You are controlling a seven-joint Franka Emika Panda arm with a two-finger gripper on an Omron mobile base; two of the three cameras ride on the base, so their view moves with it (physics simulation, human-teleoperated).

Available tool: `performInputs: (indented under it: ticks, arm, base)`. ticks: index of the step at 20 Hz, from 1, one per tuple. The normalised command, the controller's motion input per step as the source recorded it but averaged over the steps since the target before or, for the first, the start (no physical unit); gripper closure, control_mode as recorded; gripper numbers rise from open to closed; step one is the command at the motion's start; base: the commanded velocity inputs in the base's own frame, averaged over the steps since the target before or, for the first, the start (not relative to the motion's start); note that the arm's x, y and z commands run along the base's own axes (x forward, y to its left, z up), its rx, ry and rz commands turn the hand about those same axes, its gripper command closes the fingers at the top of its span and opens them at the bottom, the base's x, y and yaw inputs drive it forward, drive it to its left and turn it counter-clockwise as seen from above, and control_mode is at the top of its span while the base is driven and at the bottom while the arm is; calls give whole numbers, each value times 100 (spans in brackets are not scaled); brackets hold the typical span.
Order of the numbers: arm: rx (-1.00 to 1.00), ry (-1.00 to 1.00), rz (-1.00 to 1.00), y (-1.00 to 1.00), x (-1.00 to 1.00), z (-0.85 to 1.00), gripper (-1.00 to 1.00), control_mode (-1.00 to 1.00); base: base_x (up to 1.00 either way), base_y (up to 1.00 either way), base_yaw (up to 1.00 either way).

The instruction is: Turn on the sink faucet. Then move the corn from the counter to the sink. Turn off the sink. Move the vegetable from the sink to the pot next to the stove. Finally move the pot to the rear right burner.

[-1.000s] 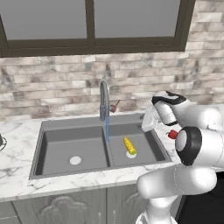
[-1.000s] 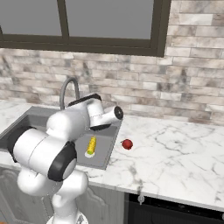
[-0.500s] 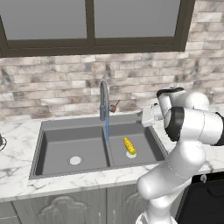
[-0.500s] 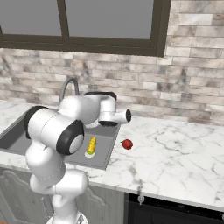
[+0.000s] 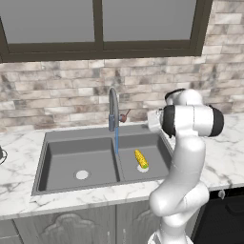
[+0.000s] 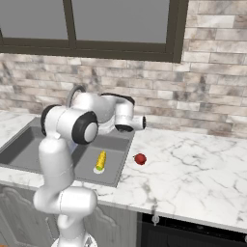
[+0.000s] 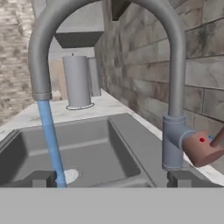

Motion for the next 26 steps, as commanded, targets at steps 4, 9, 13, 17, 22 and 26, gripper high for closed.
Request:
performInputs:
  ticks: [4, 9, 13, 17, 22, 26]
  arm:
    - [3, -2, 0, 9, 55, -2, -100, -100]
    - [0, -2, 0, 0, 47, -3, -100, -100]
    - [0, 0, 0, 4, 40, -3, -100, -100]
    - [0, 0, 0, 12, 36, -6, -100, -100]
    - [0, 0, 0, 20, 28, -7, -100, -100]
    - [0, 0, 0, 21, 30, -9, -100, -100]
  base:
    - [0, 0, 0]
    - [0, 0, 0]
    - [0, 0, 0]
    - [0, 0, 0]
    - [0, 0, 0]
    - [0, 0, 0]
